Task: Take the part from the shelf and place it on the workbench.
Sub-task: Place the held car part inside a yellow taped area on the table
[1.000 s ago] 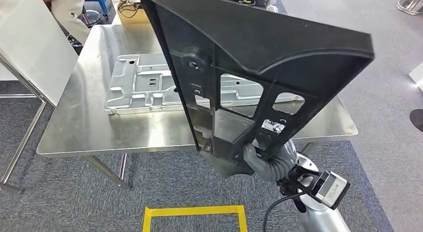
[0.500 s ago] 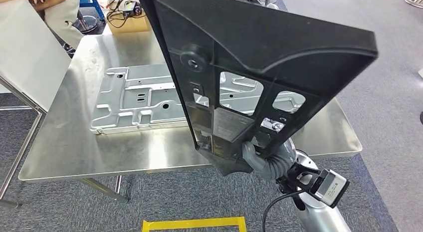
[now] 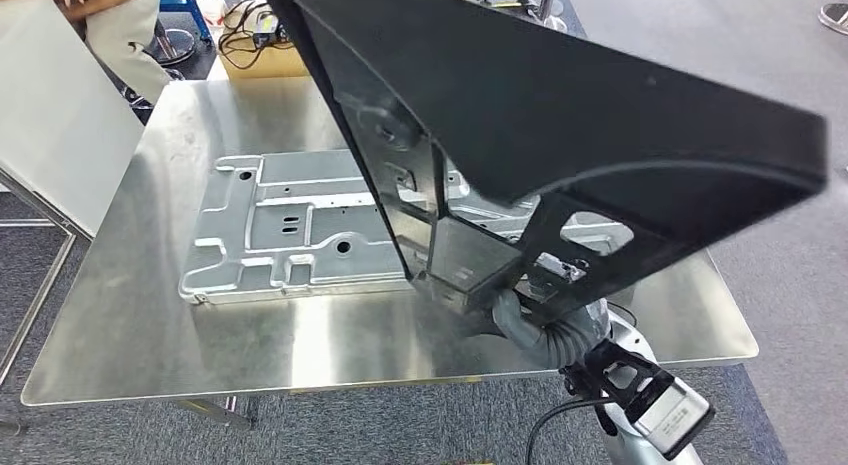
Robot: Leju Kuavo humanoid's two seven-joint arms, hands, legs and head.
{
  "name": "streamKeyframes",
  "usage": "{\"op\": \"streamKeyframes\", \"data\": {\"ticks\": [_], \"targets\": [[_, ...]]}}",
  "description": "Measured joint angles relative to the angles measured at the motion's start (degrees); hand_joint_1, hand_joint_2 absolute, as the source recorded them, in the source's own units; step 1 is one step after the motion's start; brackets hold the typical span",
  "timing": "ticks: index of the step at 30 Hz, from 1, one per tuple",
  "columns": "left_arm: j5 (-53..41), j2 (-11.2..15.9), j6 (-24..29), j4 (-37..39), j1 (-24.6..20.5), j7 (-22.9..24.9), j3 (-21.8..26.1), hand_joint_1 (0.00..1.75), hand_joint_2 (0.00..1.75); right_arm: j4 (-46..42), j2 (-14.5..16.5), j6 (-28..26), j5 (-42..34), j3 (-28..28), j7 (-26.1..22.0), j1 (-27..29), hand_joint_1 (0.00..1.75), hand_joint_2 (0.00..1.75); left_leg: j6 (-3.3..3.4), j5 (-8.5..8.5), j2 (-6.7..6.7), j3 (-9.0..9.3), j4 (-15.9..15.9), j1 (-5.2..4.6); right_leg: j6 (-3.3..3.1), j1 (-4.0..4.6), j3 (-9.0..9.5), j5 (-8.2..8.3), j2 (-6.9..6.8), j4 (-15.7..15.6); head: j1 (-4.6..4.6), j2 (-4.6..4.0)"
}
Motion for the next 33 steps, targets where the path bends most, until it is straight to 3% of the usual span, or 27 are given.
{"op": "streamKeyframes", "data": {"ticks": [2, 3, 4, 6, 7, 9, 12, 14, 17, 18, 19, 20, 22, 24, 28, 30, 32, 33], "targets": [[-0.06, 0.0, 0.11, 0.0, -0.02, -0.01, 0.11, 0.0, 1.75, -0.89, -0.41, -2.81, 3.22, -0.35, 0.96, 0.5, 1.75, 1.75, 0.04, -0.7, -0.04, 0.54, 0.04, 0.0, 0.51, -0.38, -4.62, -2.75, -0.01, 5.81, 0.05, -0.01], [-0.13, 0.0, 0.11, 0.0, 0.0, -0.01, 0.14, 0.0, 1.75, -1.02, -0.75, -3.96, 4.62, -0.75, 1.74, 0.47, 1.75, 1.75, -0.04, -1.1, -0.06, 0.87, 0.15, 0.01, 0.7, -0.55, -5.98, -2.6, -0.02, 6.52, 0.04, -0.01], [-0.24, 0.0, 0.09, 0.0, 0.02, -0.01, 0.16, 0.0, 1.75, -0.84, -1.16, -4.74, 5.68, -1.41, 2.47, 0.07, 1.75, 1.75, -0.14, -1.54, -0.08, 1.27, 0.31, 0.03, 0.86, -0.71, -6.33, -0.94, -0.04, 5.13, 0.04, -0.01], [-0.54, 0.0, 0.04, 0.0, -0.03, -0.03, 0.17, 0.0, 1.75, 0.26, -1.98, -5.47, 6.94, -3.36, 3.17, -1.52, 1.75, 1.75, -0.47, -2.47, -0.1, 2.01, 0.74, 0.12, 1.03, -1.0, -4.65, 4.81, -0.06, -1.95, 0.06, -0.01], [-0.65, 0.01, 0.03, 0.0, -0.1, -0.06, 0.19, 0.0, 1.75, 1.05, -2.31, -5.53, 7.28, -4.44, 3.17, -2.41, 1.75, 1.75, -0.71, -2.82, -0.12, 2.2, 1.0, 0.13, 0.94, -0.95, -3.87, 6.56, -0.07, -5.24, 0.07, -0.01], [-0.72, 0.02, 0.02, 0.0, -0.19, -0.14, 0.24, 0.0, 1.75, 2.4, -2.71, -5.8, 8.19, -6.09, 3.25, -3.58, 1.75, 1.75, -1.41, -3.23, -0.16, 2.08, 1.36, 0.08, 0.21, -0.68, -3.49, 7.81, -0.09, -7.95, 0.14, -0.01], [-0.75, 0.12, -0.04, -0.01, -0.16, -0.32, 0.45, 0.0, 1.75, 4.06, -3.14, -9.34, 15.22, -7.27, 5.77, -4.79, 1.75, 1.75, -2.5, -3.56, -0.11, 1.94, 1.97, 0.03, -1.02, -0.67, -3.43, 8.29, -0.04, -8.17, 0.22, -0.01], [-0.92, 0.21, -0.29, -0.01, -0.28, -0.62, 0.62, 0.0, 1.75, 6.47, -3.8, -14.17, 24.33, -7.86, 9.34, -6.91, 1.75, 1.75, -3.07, -5.45, -0.01, 0.32, 5.41, 0.15, -1.52, -0.82, -3.07, 8.37, -0.07, -8.43, 0.05, -0.01], [-1.36, 0.27, -0.55, 0.0, -0.27, -0.91, 0.86, 0.0, 1.75, 12.29, -5.45, -20.26, 38.6, -8.42, 14.69, -11.02, 1.75, 1.75, -3.57, -10.04, 0.05, -5.44, 16.46, 0.32, -1.89, -0.54, -2.99, 8.23, -0.18, -8.42, -0.1, -0.01], [-1.55, 0.28, -0.6, 0.0, -0.19, -0.92, 0.94, 0.0, 1.75, 14.43, -6.03, -21.42, 43.03, -8.36, 16.06, -12.36, 1.75, 1.75, -3.54, -10.31, 0.05, -6.62, 18.27, 0.32, -1.95, -0.42, -2.95, 8.19, -0.19, -8.4, -0.1, -0.01], [-1.72, 0.29, -0.64, 0.0, -0.14, -0.92, 0.98, 0.0, 1.75, 16.5, -6.57, -22.26, 46.87, -8.2, 17.2, -13.71, 1.75, 1.75, -3.35, -9.39, 0.05, -6.71, 17.74, 0.31, -1.99, -0.31, -2.88, 8.15, -0.15, -8.39, -0.11, -0.01], [-1.85, 0.32, -0.68, 0.0, -0.12, -0.92, 1.01, 0.0, 1.75, 18.44, -7.03, -22.84, 49.81, -8.0, 18.15, -15.02, 1.75, 1.75, -3.05, -7.45, 0.05, -5.75, 14.99, 0.26, -2.02, -0.19, -2.75, 8.1, -0.11, -8.38, -0.11, -0.01], [-1.95, 0.49, -0.74, 0.0, -0.19, -0.92, 1.03, 0.0, 1.75, 21.37, -7.57, -23.56, 52.38, -7.63, 19.15, -17.13, 1.75, 1.75, -2.05, -3.25, 0.1, -2.42, 6.8, -0.03, -1.99, 0.06, -2.41, 7.97, -0.08, -8.42, -0.04, -0.01], [-1.98, 0.69, -0.84, 0.0, -0.27, -0.93, 1.04, 0.0, 1.75, 23.44, -7.88, -24.05, 52.98, -7.36, 19.42, -18.55, 1.75, 1.75, -1.15, -1.93, 0.11, -0.55, 2.15, -0.47, -1.61, 0.07, -2.4, 7.89, -0.13, -8.48, 0.0, -0.01], [-2.01, 0.92, -0.95, 0.0, -0.16, -0.93, 1.07, 0.0, 1.75, 25.79, -8.37, -24.43, 53.27, -6.76, 19.59, -19.63, 1.75, 1.75, -0.31, -0.88, 0.13, 0.47, 0.09, -0.32, -0.39, -0.01, -2.38, 7.25, -0.17, -8.19, 0.08, -0.01], [-2.03, 0.9, -1.02, 0.0, -0.26, -0.94, 1.07, 0.0, 1.75, 26.43, -8.73, -24.46, 53.64, -6.56, 19.65, -20.1, 1.75, 1.75, -0.06, -0.37, 0.19, 1.02, -0.93, -0.04, 0.04, -0.14, -4.43, 4.44, -0.18, -3.54, 0.2, -0.01], [-2.1, 0.9, -1.1, 0.0, -0.27, -0.93, 1.07, 0.0, 1.75, 27.41, -9.01, -24.1, 56.36, -5.99, 20.52, -20.71, 1.75, 1.75, 0.06, -0.42, 0.16, 1.04, -0.96, -0.03, 0.52, -0.41, -8.31, 1.21, -0.17, 4.14, 0.22, -0.01], [-2.18, 0.9, -1.15, 0.0, -0.25, -0.93, 1.08, 0.0, 1.75, 28.33, -9.1, -23.76, 58.95, -5.32, 21.28, -21.31, 1.75, 1.75, 0.02, -0.51, 0.15, 1.03, -0.85, -0.02, 0.77, -0.61, -9.68, 0.73, -0.19, 6.56, 0.22, -0.01]]}}
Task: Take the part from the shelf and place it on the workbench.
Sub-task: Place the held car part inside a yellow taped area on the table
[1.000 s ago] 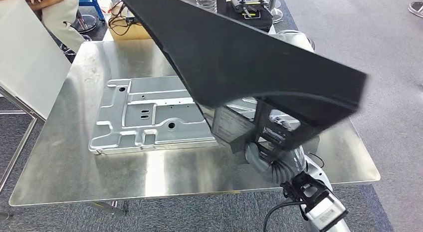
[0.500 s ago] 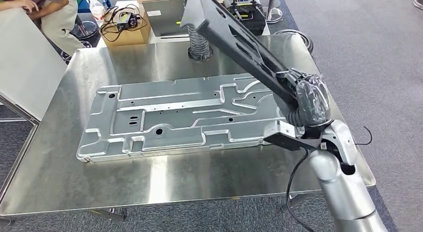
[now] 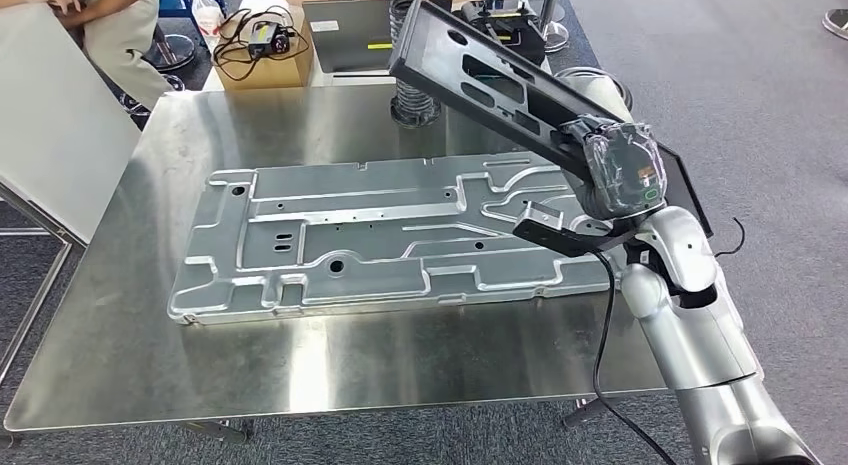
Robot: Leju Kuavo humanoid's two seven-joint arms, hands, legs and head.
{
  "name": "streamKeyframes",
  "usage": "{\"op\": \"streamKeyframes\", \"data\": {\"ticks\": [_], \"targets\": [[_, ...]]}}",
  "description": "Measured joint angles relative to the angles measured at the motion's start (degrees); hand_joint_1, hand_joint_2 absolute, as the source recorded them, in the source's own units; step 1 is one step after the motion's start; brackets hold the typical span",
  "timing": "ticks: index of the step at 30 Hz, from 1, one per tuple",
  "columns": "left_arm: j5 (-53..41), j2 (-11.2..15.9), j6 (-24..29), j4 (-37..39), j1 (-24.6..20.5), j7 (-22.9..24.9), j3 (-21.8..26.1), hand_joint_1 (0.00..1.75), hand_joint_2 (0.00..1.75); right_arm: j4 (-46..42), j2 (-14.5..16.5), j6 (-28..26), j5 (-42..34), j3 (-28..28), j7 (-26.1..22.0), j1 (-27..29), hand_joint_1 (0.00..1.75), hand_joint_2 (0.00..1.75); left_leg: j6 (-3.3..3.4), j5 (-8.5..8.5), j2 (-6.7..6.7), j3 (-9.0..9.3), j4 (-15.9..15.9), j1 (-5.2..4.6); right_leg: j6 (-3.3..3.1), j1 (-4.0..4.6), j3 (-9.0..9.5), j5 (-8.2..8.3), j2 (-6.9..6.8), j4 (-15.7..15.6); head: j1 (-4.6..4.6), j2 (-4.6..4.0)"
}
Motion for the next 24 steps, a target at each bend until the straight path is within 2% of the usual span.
{"op": "streamKeyframes", "data": {"ticks": [1, 2, 3, 5, 6, 9, 11, 12, 14, 15, 16, 17, 19, 20, 21, 22, 24], "targets": [[-0.11, 0.0, -0.04, 0.0, 0.01, 0.01, 0.01, 0.0, 1.75, 1.38, -0.08, 0.36, 3.22, 1.09, 0.87, -1.02, 1.75, 1.75, -0.13, -0.12, -0.01, -0.02, 0.17, 0.03, 0.21, -0.22, -0.37, 0.66, -0.03, 0.31, 0.01, 0.0], [-0.25, -0.01, -0.09, 0.0, -0.02, 0.01, 0.01, 0.0, 1.75, 3.23, -0.08, 0.79, 6.78, 2.64, 1.64, -2.54, 1.75, 1.75, -0.31, -0.31, -0.01, -0.03, 0.46, 0.09, 0.38, -0.47, 0.48, 2.4, -0.06, -1.85, 0.0, 0.0], [-0.4, -0.01, -0.13, 0.0, -0.09, 0.01, 0.01, 0.0, 1.75, 5.37, 0.1, 1.23, 9.89, 4.48, 2.18, -4.46, 1.75, 1.75, -0.56, -0.57, -0.01, -0.07, 0.87, 0.17, 0.55, -0.72, 2.26, 4.68, -0.09, -5.73, 0.01, 0.0], [-0.72, 0.05, -0.21, -0.01, -0.38, -0.01, 0.01, 0.0, 1.75, 10.81, 1.27, 2.54, 14.71, 9.37, 2.83, -9.34, 1.75, 1.75, -1.24, -1.19, 0.07, -0.54, 1.89, 0.14, 0.38, -0.84, 5.36, 7.36, 0.06, -12.38, 0.04, 0.0], [-0.84, 0.1, -0.25, -0.01, -0.56, -0.04, 0.01, 0.0, 1.75, 13.96, 2.29, 3.26, 16.02, 12.25, 2.91, -11.92, 1.75, 1.75, -1.59, -1.38, 0.11, -0.82, 2.3, 0.08, 0.06, -0.77, 5.93, 7.71, 0.18, -13.84, -0.03, 0.0], [-0.96, 0.19, -0.3, 0.0, -0.89, -0.11, 0.03, 0.0, 1.75, 23.53, 6.67, 4.88, 17.63, 21.32, 2.53, -18.36, 1.75, 1.75, -2.56, -1.43, 0.19, -1.15, 2.51, 0.17, -1.3, -0.45, 5.61, 7.69, 0.38, -14.08, -0.29, 0.0], [-0.97, 0.18, -0.33, 0.0, -0.93, -0.16, 0.05, 0.0, 1.75, 28.51, 10.15, 5.47, 17.96, 26.56, 2.12, -21.12, 1.75, 1.75, -3.23, -2.7, 0.14, -1.96, 4.19, 0.36, -1.99, -0.52, 5.64, 7.81, 0.27, -14.28, -0.37, 0.0], [-0.97, 0.18, -0.34, 0.0, -0.93, -0.22, 0.08, 0.0, 1.75, 30.86, 11.94, 5.63, 18.03, 28.95, 1.98, -22.24, 1.75, 1.75, -3.52, -4.11, 0.12, -3.12, 6.62, 0.42, -2.26, -0.55, 5.68, 7.84, 0.16, -14.38, -0.42, 0.0], [-1.02, 0.19, -0.39, 0.0, -0.77, -0.43, 0.23, 0.0, 1.75, 35.9, 15.68, 5.59, 17.83, 33.97, 1.87, -24.09, 1.75, 1.75, -3.87, -7.34, 0.12, -6.67, 14.04, 0.45, -2.63, -0.35, 5.72, 7.74, -0.01, -14.38, -0.48, 0.0], [-1.08, 0.19, -0.45, 0.0, -0.64, -0.57, 0.31, 0.0, 1.75, 38.28, 17.3, 5.28, 17.35, 36.47, 1.69, -24.71, 1.75, 1.75, -3.91, -8.13, 0.12, -8.22, 17.04, 0.45, -2.77, -0.23, 5.78, 7.67, -0.03, -14.38, -0.49, 0.0], [-1.22, 0.18, -0.57, 0.0, -0.52, -0.74, 0.38, 0.0, 1.75, 40.37, 18.7, 4.84, 16.58, 38.87, 1.33, -25.01, 1.75, 1.75, -3.84, -7.9, 0.12, -8.97, 18.25, 0.45, -2.86, -0.09, 5.87, 7.58, -0.03, -14.37, -0.5, 0.0], [-1.37, 0.17, -0.67, 0.0, -0.44, -0.91, 0.4, 0.0, 1.75, 42.04, 19.78, 4.29, 15.55, 40.85, 0.9, -25.06, 1.75, 1.75, -3.65, -6.6, 0.12, -8.68, 17.16, 0.43, -2.93, 0.04, 6.0, 7.49, -0.03, -14.36, -0.51, 0.0], [-1.63, 0.18, -0.84, 0.0, -0.33, -1.14, 0.43, 0.0, 1.75, 44.43, 21.36, 3.29, 13.8, 43.5, 0.23, -25.1, 1.75, 1.75, -3.01, -2.58, 0.09, -5.6, 9.95, 0.34, -2.94, 0.21, 6.32, 7.29, -0.03, -14.38, -0.49, 0.0], [-1.68, 0.19, -0.85, 0.0, -0.29, -1.19, 0.43, 0.0, 1.75, 45.42, 21.93, 2.84, 13.26, 44.36, 0.12, -25.27, 1.75, 1.75, -2.68, -1.19, 0.07, -3.98, 6.41, 0.2, -2.84, 0.32, 6.4, 7.22, 0.03, -14.39, -0.47, 0.0], [-1.71, 0.19, -0.86, 0.0, -0.26, -1.22, 0.45, 0.0, 1.75, 46.31, 22.35, 2.48, 12.9, 45.06, 0.08, -25.52, 1.75, 1.75, -2.41, -0.5, 0.07, -2.82, 4.0, 0.06, -2.66, 0.39, 6.42, 7.2, 0.13, -14.42, -0.47, 0.0], [-1.73, 0.2, -0.86, 0.0, -0.22, -1.25, 0.46, 0.0, 1.75, 47.1, 22.59, 2.21, 12.65, 45.64, 0.04, -25.79, 1.75, 1.75, -2.21, -0.5, 0.09, -2.26, 2.9, -0.09, -2.43, 0.43, 6.4, 7.23, 0.25, -14.48, -0.44, 0.0], [-1.73, 0.21, -0.85, 0.0, -0.22, -1.27, 0.48, 0.0, 1.75, 48.27, 22.81, 1.93, 12.26, 46.48, 0.02, -26.34, 1.75, 1.75, -1.79, -0.58, 0.27, -1.84, 2.32, -0.11, -1.81, 0.49, 6.47, 7.28, 0.54, -14.75, -0.43, 0.0]]}}
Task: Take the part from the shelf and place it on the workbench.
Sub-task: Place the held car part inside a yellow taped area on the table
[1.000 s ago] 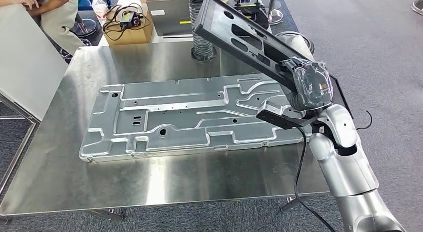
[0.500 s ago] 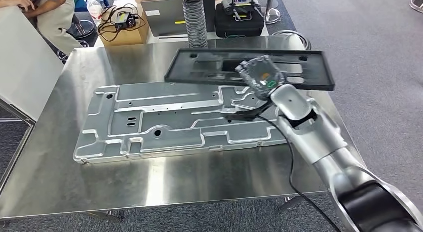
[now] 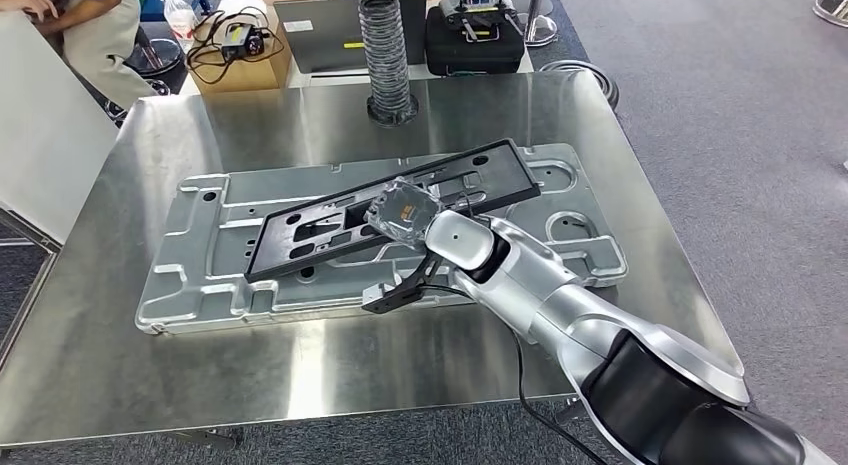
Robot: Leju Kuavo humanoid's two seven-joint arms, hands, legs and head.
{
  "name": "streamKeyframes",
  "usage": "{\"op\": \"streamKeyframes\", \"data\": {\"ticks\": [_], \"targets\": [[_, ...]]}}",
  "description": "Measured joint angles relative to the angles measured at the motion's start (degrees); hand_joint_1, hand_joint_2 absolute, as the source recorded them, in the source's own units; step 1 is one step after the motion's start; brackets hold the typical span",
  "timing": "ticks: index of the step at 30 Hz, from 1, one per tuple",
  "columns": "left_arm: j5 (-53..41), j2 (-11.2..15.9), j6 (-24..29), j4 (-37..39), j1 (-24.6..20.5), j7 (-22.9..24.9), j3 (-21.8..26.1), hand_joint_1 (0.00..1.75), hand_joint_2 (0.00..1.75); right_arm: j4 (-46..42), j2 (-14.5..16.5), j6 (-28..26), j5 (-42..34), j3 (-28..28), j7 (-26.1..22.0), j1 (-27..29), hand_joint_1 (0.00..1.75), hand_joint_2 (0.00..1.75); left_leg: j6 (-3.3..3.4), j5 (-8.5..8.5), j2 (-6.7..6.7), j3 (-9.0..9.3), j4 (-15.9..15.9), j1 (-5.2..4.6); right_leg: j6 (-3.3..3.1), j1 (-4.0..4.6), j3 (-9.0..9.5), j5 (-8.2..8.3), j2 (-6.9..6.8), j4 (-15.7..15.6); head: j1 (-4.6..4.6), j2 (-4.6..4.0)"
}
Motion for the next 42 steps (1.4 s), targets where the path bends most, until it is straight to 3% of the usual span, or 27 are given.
{"op": "streamKeyframes", "data": {"ticks": [2, 3, 5, 6, 7, 8, 11, 13, 16, 18, 20, 21, 22, 23, 25, 27, 28, 32, 34, 36, 37, 38, 39, 42], "targets": [[-0.01, -0.02, -0.01, 0.0, -0.03, -0.02, 0.02, 0.0, 1.75, 0.86, 0.1, -0.12, -0.2, 0.58, -0.06, -0.61, 1.75, 1.75, 0.58, 0.32, 0.34, 0.59, -0.9, 0.25, 0.6, 0.01, -0.31, -1.05, 0.02, 1.13, 0.05, 0.0], [-0.06, -0.03, -0.01, 0.0, -0.06, -0.02, 0.02, 0.0, 1.75, 1.25, 0.17, -0.16, -0.31, 0.89, -0.15, -0.89, 1.75, 1.75, 0.84, 0.49, 0.52, 0.86, -1.3, 0.38, 0.84, 0.01, -1.21, -2.41, -0.02, 3.3, 0.08, 0.0], [-0.21, -0.04, -0.05, 0.0, -0.13, -0.04, 0.03, 0.0, 1.75, 2.11, 0.24, -0.13, -1.04, 1.39, -0.73, -1.11, 1.75, 1.75, 1.09, 0.54, 0.76, 0.97, -1.45, 0.35, 1.18, -0.11, -4.62, -5.98, -0.11, 10.76, 0.09, 0.0], [-0.31, -0.03, -0.09, 0.0, -0.15, -0.08, 0.03, 0.0, 1.75, 2.53, 0.25, -0.06, -1.7, 1.52, -1.23, -1.0, 1.75, 1.75, 1.11, 0.52, 0.8, 0.98, -1.42, 0.34, 1.35, -0.2, -6.27, -7.13, -0.12, 14.16, 0.1, 0.0], [-0.46, -0.03, -0.16, 0.0, -0.17, -0.12, 0.03, 0.0, 1.75, 2.94, 0.26, -0.05, -2.42, 1.56, -1.76, -0.82, 1.75, 1.75, 1.09, 0.49, 0.83, 0.99, -1.35, 0.35, 1.51, -0.33, -7.15, -7.29, -0.15, 15.9, 0.11, 0.0], [-0.66, -0.03, -0.23, 0.0, -0.23, -0.16, 0.03, 0.0, 1.75, 3.29, 0.27, -0.21, -3.01, 1.58, -2.14, -0.6, 1.75, 1.75, 1.01, 0.43, 0.83, 1.0, -1.22, 0.38, 1.64, -0.51, -6.88, -6.29, -0.21, 15.27, 0.1, 0.0], [-1.45, -0.02, -0.33, 0.0, -0.65, -0.18, -0.06, 0.0, 1.75, 4.3, 0.52, -2.3, -3.94, 1.81, -1.72, 0.19, 1.75, 1.75, 0.31, -0.15, 0.74, 0.79, -0.16, 0.35, 1.77, -1.06, -1.77, -1.15, -0.4, 4.65, 0.1, 0.0], [-1.88, 0.0, -0.23, 0.0, -0.94, -0.2, -0.13, 0.0, 1.75, 5.08, 0.92, -4.3, -4.86, 1.97, -1.0, 1.04, 1.75, 1.75, -0.31, -0.47, 0.65, 0.44, 0.46, 0.16, 1.21, -1.0, -0.2, -0.42, -0.35, 1.18, 0.04, 0.0], [-2.28, -0.04, 0.08, 0.0, -1.08, -0.41, -0.22, 0.0, 1.75, 6.14, 1.79, -5.85, -6.67, 1.92, -0.09, 2.22, 1.75, 1.75, -1.14, -0.63, 0.61, 0.3, 0.59, 0.27, 0.02, -0.89, -0.31, -0.39, -0.32, 1.03, 0.0, 0.0], [-2.58, -0.06, 0.32, 0.0, -1.09, -0.76, -0.33, 0.0, 1.75, 6.82, 2.27, -5.95, -7.97, 1.55, 0.52, 2.58, 0.87, 0.87, -1.68, -2.49, 0.57, -0.83, 3.22, 0.42, -0.59, -1.1, -0.27, -0.21, -0.38, 0.78, -0.19, 0.0], [-2.9, -0.01, 0.69, 0.0, -1.08, -0.97, -0.48, 0.0, 1.75, 7.75, 2.49, -6.09, -9.34, 0.83, 0.78, 3.12, 0.0, 0.0, -2.11, -6.03, 0.55, -4.03, 10.34, 0.53, -0.91, -1.03, -0.24, -0.23, -0.45, 0.74, -0.39, 0.0], [-3.06, 0.03, 0.89, 0.0, -1.04, -0.96, -0.53, 0.0, 1.75, 8.26, 2.47, -6.32, -9.99, 0.41, 0.61, 3.53, 0.0, 0.0, -2.23, -7.37, 0.55, -5.82, 14.13, 0.56, -0.96, -0.95, -0.24, -0.26, -0.48, 0.75, -0.4, 0.0], [-3.17, 0.05, 1.04, 0.0, -0.99, -0.94, -0.57, 0.0, 1.31, 8.76, 2.42, -6.65, -10.67, -0.08, 0.3, 3.97, 0.0, 0.0, -2.27, -7.82, 0.55, -7.06, 16.55, 0.57, -1.0, -0.89, -0.22, -0.3, -0.49, 0.76, -0.4, 0.0], [-3.27, 0.08, 1.15, 0.0, -0.96, -0.92, -0.59, 0.0, 0.87, 9.15, 2.38, -7.03, -11.33, -0.61, -0.05, 4.36, 0.0, 0.0, -2.23, -7.14, 0.55, -7.28, 16.74, 0.57, -1.02, -0.85, -0.19, -0.33, -0.46, 0.77, -0.4, 0.0], [-3.39, 0.16, 1.33, 0.0, -1.02, -0.97, -0.63, 0.0, 0.0, 9.56, 2.36, -7.86, -12.87, -2.01, -0.99, 4.77, 0.0, 0.0, -1.9, -3.2, 0.55, -4.58, 10.54, 0.57, -0.94, -0.83, 0.01, -0.45, -0.34, 0.78, -0.4, 0.0], [-3.39, 0.26, 1.51, 0.0, -1.24, -1.05, -0.64, 0.0, 0.0, 9.64, 2.41, -8.49, -14.47, -3.72, -2.11, 4.87, 0.0, 0.0, -1.36, -0.58, 0.5, -1.09, 3.23, 0.36, -0.57, -0.68, 0.18, -0.58, -0.25, 0.75, -0.39, 0.0], [-3.39, 0.29, 1.64, 0.0, -1.36, -1.05, -0.64, 0.0, 0.0, 9.62, 2.44, -8.68, -15.17, -4.53, -2.62, 4.94, 0.0, 0.0, -1.09, -0.26, 0.47, -0.19, 1.34, 0.22, -0.28, -0.61, 0.18, -0.58, -0.25, 0.71, -0.37, 0.0], [-3.4, 0.34, 1.94, 0.0, -1.55, -0.89, -0.63, 0.0, 0.0, 8.32, 2.45, -8.96, -18.99, -7.67, -5.0, 5.64, 0.0, 0.0, 0.2, -0.14, 0.33, 0.2, 0.08, 0.29, 1.03, -0.52, 0.07, -0.99, -0.44, 0.95, -0.31, 0.0], [-3.42, 0.33, 1.97, 0.0, -1.63, -0.86, -0.63, 0.0, 0.0, 6.85, 2.34, -9.02, -22.27, -9.86, -6.83, 6.06, 0.0, 0.0, 0.89, 0.18, 0.4, 0.34, -0.41, 0.47, 1.36, -0.49, -1.83, -3.67, -0.48, 5.25, -0.27, 0.0], [-3.44, 0.32, 1.98, 0.0, -1.65, -0.81, -0.63, 0.0, 0.0, 4.96, 2.02, -8.81, -27.0, -12.47, -9.42, 7.27, 0.0, 0.0, 1.22, 0.21, 0.36, 0.29, -0.43, 0.29, 1.44, -0.46, -5.39, -7.06, -0.47, 12.84, -0.27, 0.0], [-3.46, 0.32, 1.99, 0.0, -1.59, -0.79, -0.63, 0.0, 0.0, 3.65, 1.73, -8.37, -30.05, -13.98, -10.92, 8.26, 0.0, 0.0, 1.3, 0.2, 0.31, 0.29, -0.4, 0.21, 1.45, -0.45, -6.71, -7.79, -0.47, 15.57, -0.27, 0.0], [-3.47, 0.32, 2.01, 0.0, -1.51, -0.78, -0.63, 0.0, 0.0, 1.95, 1.41, -7.63, -33.53, -15.57, -12.51, 9.42, 0.0, 0.0, 1.33, 0.19, 0.23, 0.29, -0.33, 0.12, 1.39, -0.45, -7.09, -7.42, -0.47, 16.26, -0.26, 0.0], [-3.46, 0.32, 2.03, 0.0, -1.43, -0.78, -0.62, 0.0, 0.0, -0.37, 1.04, -6.46, -37.85, -17.42, -14.11, 10.65, 0.0, 0.0, 1.34, 0.16, 0.15, 0.29, -0.22, 0.04, 1.22, -0.44, -6.39, -6.05, -0.47, 14.67, -0.26, 0.0], [-3.21, 0.27, 2.04, 0.0, -1.44, -0.87, -0.6, 0.0, 0.0, -9.55, 0.25, -1.59, -52.86, -23.6, -17.91, 14.09, 0.0, 0.0, 1.13, -0.09, -0.07, 0.14, 0.34, -0.27, 0.32, -0.12, -1.18, -1.11, -0.54, 3.65, -0.3, 0.0]]}}
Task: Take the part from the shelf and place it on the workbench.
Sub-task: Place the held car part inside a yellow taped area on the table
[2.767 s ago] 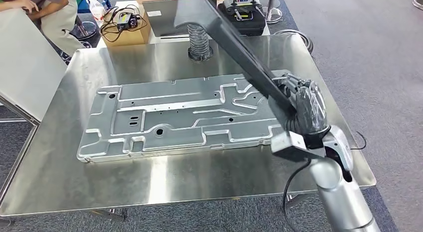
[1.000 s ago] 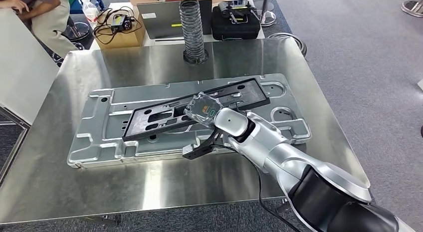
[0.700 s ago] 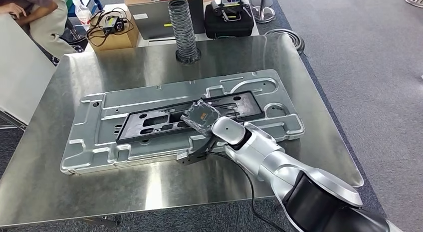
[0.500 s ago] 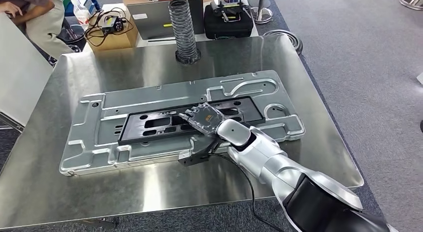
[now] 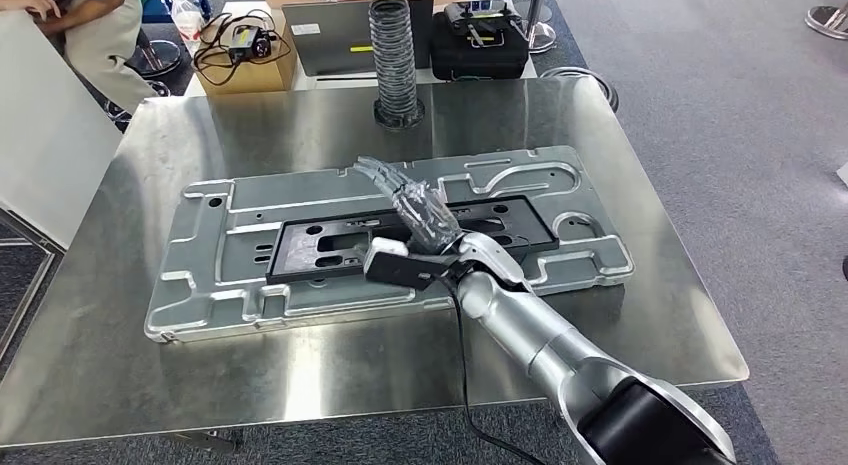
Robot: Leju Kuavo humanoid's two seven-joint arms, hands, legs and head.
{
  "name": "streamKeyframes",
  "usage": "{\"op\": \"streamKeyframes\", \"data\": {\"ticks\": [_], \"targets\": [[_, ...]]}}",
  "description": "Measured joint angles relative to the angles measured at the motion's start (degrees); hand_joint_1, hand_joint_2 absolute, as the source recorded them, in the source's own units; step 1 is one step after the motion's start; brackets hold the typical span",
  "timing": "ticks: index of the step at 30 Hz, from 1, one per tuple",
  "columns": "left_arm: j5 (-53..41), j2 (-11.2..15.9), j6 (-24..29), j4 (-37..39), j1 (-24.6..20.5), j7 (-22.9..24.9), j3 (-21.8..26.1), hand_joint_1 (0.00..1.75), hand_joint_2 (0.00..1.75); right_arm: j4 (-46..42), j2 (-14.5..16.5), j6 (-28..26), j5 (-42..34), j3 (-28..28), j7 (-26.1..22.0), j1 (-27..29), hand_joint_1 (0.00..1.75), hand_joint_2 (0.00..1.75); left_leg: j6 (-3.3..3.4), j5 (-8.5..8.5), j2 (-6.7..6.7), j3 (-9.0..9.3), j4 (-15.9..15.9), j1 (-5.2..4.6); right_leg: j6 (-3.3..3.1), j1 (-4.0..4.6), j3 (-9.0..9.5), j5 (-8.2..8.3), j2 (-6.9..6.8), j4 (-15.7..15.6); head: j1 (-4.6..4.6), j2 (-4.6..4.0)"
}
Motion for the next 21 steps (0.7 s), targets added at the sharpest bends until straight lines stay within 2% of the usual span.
{"op": "streamKeyframes", "data": {"ticks": [1, 2, 4, 5, 7, 9, 10, 11, 12, 14, 15, 16, 17, 19, 20, 21], "targets": [[0.24, -0.03, -0.01, 0.0, -0.03, -0.1, 0.05, 0.0, 0.0, -4.35, -0.23, 2.2, -6.29, -2.56, -0.86, 1.4, 0.0, 0.0, -0.19, -0.07, -0.06, -0.12, 0.18, -0.06, -0.19, 0.15, 0.97, 0.6, -0.06, -2.16, -0.01, 0.0], [0.59, -0.05, -0.03, 0.0, -0.01, -0.26, 0.15, 0.0, 0.0, -9.41, -0.49, 4.56, -13.0, -5.41, -1.56, 3.08, 0.0, 0.0, -0.43, -0.08, -0.12, -0.23, 0.26, -0.05, -0.32, 0.31, 1.32, 0.63, -0.13, -3.04, -0.03, 0.0], [1.49, -0.05, -0.11, 0.0, 0.2, -0.8, 0.48, 0.0, 0.0, -20.84, -1.04, 8.46, -25.23, -11.44, -2.44, 6.76, 0.0, 0.0, -0.92, -0.07, -0.25, -0.33, 0.21, 0.0, -0.57, 0.23, 1.37, 0.87, -0.3, -3.42, -0.03, 0.0], [1.95, -0.09, -0.21, 0.0, 0.37, -1.18, 0.7, 0.0, 0.0, -26.65, -1.25, 9.1, -28.67, -14.4, -2.68, 8.51, 0.0, 0.0, -1.18, -0.46, -0.28, -0.43, 0.5, -0.01, -0.81, 0.06, 1.5, 1.03, -0.42, -3.73, -0.05, 0.0], [2.71, -0.2, -0.37, 0.0, 0.67, -1.95, 1.25, 0.0, 0.0, -37.82, -1.64, 8.07, -30.41, -19.87, -3.08, 11.78, 0.0, 0.0, -1.72, -3.15, -0.25, -1.76, 4.11, 0.09, -1.15, -0.35, 1.8, 1.32, -0.71, -4.32, -0.22, 0.0], [3.2, -0.28, -0.43, 0.0, 0.87, -2.48, 1.74, 0.0, 0.0, -47.7, -2.2, 5.47, -28.02, -24.43, -3.54, 15.42, 0.0, 0.0, -2.26, -7.22, -0.19, -4.69, 11.71, 0.55, -1.24, -0.36, 1.87, 1.33, -0.87, -4.4, -0.33, 0.0], [3.33, -0.3, -0.43, 0.0, 0.97, -2.64, 1.91, 0.0, 0.0, -51.6, -2.52, 4.13, -26.33, -26.1, -3.66, 17.29, 0.0, 0.0, -2.49, -8.47, -0.17, -5.97, 14.98, 0.78, -1.24, -0.38, 1.87, 1.32, -0.9, -4.39, -0.33, 0.0], [3.43, -0.32, -0.44, 0.0, 1.06, -2.79, 2.05, 0.0, 0.0, -54.99, -2.89, 2.74, -24.6, -27.47, -3.71, 19.14, 0.0, 0.0, -2.67, -8.67, -0.16, -6.44, 16.42, 0.99, -1.2, -0.42, 1.88, 1.33, -0.88, -4.37, -0.33, 0.0], [3.48, -0.35, -0.46, 0.0, 1.12, -2.9, 2.19, 0.0, 0.0, -58.04, -3.42, 1.1, -22.86, -28.59, -3.74, 20.9, 0.0, 0.0, -2.79, -7.69, -0.14, -5.69, 15.33, 1.17, -1.12, -0.48, 1.93, 1.34, -0.83, -4.34, -0.34, 0.0], [3.52, -0.41, -0.55, 0.0, 1.09, -3.07, 2.54, 0.0, 0.0, -63.28, -5.06, -2.6, -19.87, -30.17, -3.75, 24.2, 0.0, 0.0, -2.83, -4.13, -0.15, -1.51, 7.54, 1.45, -0.76, -0.64, 2.15, 1.3, -0.72, -4.25, -0.35, 0.0], [3.49, -0.45, -0.59, 0.0, 1.01, -3.13, 2.78, 0.0, 0.0, -65.47, -5.97, -4.2, -18.69, -30.68, -3.75, 25.71, 0.0, 0.0, -2.73, -2.79, -0.19, 0.59, 3.57, 1.4, -0.45, -0.61, 2.2, 1.28, -0.61, -4.14, -0.35, 0.0], [3.44, -0.49, -0.61, 0.0, 0.92, -3.19, 3.02, 0.0, 0.0, -67.12, -6.69, -5.17, -17.9, -30.96, -3.74, 27.01, 0.0, 0.0, -2.55, -2.09, -0.23, 1.89, 1.02, 1.3, -0.08, -0.58, 2.15, 1.33, -0.51, -4.08, -0.32, 0.0], [3.39, -0.52, -0.61, 0.0, 0.81, -3.23, 3.25, 0.0, 0.0, -68.49, -7.23, -5.63, -17.36, -31.16, -3.74, 28.13, 0.0, 0.0, -2.31, -1.96, -0.27, 2.37, -0.07, 1.15, 0.3, -0.53, 2.04, 1.47, -0.41, -4.06, -0.32, 0.0], [3.37, -0.54, -0.61, 0.0, 0.64, -3.28, 3.57, 0.0, 0.0, -70.62, -8.08, -6.0, -16.93, -31.46, -3.74, 29.76, 0.0, 0.0, -1.55, -1.63, -0.28, 2.12, -0.12, 0.99, 1.1, -0.54, 1.84, 1.8, -0.29, -4.16, -0.28, 0.0], [3.36, -0.58, -0.61, 0.0, 0.56, -3.28, 3.69, 0.0, 0.0, -71.44, -8.5, -6.12, -16.85, -31.61, -3.74, 30.35, 0.0, 0.0, -1.03, -1.28, -0.2, 1.96, -0.31, 1.02, 1.41, -0.61, 1.69, 1.45, -0.26, -3.93, -0.29, 0.0], [3.36, -0.64, -0.61, 0.0, 0.46, -3.29, 3.8, 0.0, 0.0, -72.15, -8.9, -6.21, -16.81, -31.77, -3.74, 30.8, 0.0, 0.0, -0.45, -0.87, -0.11, 1.72, -0.54, 1.05, 1.63, -0.68, 1.24, 0.31, -0.24, -2.91, -0.26, 0.0]]}}
